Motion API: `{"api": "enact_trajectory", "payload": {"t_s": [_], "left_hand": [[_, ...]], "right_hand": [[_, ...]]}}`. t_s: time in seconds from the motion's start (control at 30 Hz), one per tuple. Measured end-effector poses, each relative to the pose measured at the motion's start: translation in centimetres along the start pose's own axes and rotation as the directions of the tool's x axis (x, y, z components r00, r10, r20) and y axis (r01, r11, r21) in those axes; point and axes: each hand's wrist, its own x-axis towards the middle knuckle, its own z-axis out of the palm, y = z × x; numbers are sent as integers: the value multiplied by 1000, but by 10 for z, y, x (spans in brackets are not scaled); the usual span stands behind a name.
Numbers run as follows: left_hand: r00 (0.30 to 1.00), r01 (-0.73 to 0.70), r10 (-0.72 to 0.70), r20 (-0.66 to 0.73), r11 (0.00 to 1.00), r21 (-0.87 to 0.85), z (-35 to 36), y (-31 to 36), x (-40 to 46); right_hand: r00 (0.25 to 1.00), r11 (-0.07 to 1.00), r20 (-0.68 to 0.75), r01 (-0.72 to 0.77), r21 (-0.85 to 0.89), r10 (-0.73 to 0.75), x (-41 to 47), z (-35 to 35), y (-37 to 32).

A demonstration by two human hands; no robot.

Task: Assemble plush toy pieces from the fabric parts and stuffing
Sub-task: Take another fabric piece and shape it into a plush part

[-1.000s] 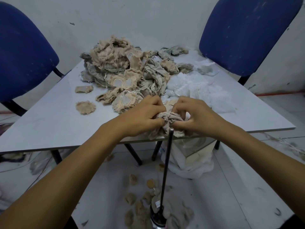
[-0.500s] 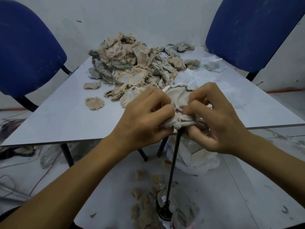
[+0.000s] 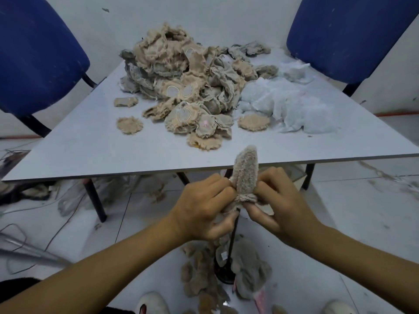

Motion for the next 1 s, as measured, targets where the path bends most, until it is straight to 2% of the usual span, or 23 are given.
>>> {"api": "enact_trajectory", "payload": {"t_s": [0.13, 0.27, 0.37, 0.5, 0.6, 0.73, 0.8, 0.9, 1.0], "left_hand": [[999, -46, 45, 10, 997, 58, -20, -8, 18], [983, 11, -11, -181, 1000, 0, -50, -7, 58], [971, 32, -48, -234, 997, -72, -65, -9, 79], [958, 51, -58, -279, 998, -32, -66, -9, 85], [956, -40, 60, -287, 996, 77, -62, -12, 79], [958, -136, 163, -234, 982, 128, -52, -16, 65], [973, -157, 177, -150, 978, 139, -37, -14, 52], [995, -96, 97, -6, 990, 102, -6, -9, 24], [1000, 5, -5, -3, 1000, 28, 8, -11, 6]], "right_hand": [[996, 995, -54, 74, -64, -78, 19, -20, -1], [955, 999, -294, 33, -2, -33, 58, -51, -12], [934, 999, -357, 3, -53, -21, 79, -61, -18], [949, 999, -316, 10, -41, -22, 82, -56, -17], [947, 994, -303, 83, -76, -102, 71, -53, -12], [947, 974, -262, 142, -179, -186, 54, -46, -6], [956, 963, -193, 180, -202, -219, 39, -35, 0], [993, 986, 18, 121, -111, -120, 12, -10, 5], [996, 1000, 84, 7, 17, -9, 3, 5, 9]]}}
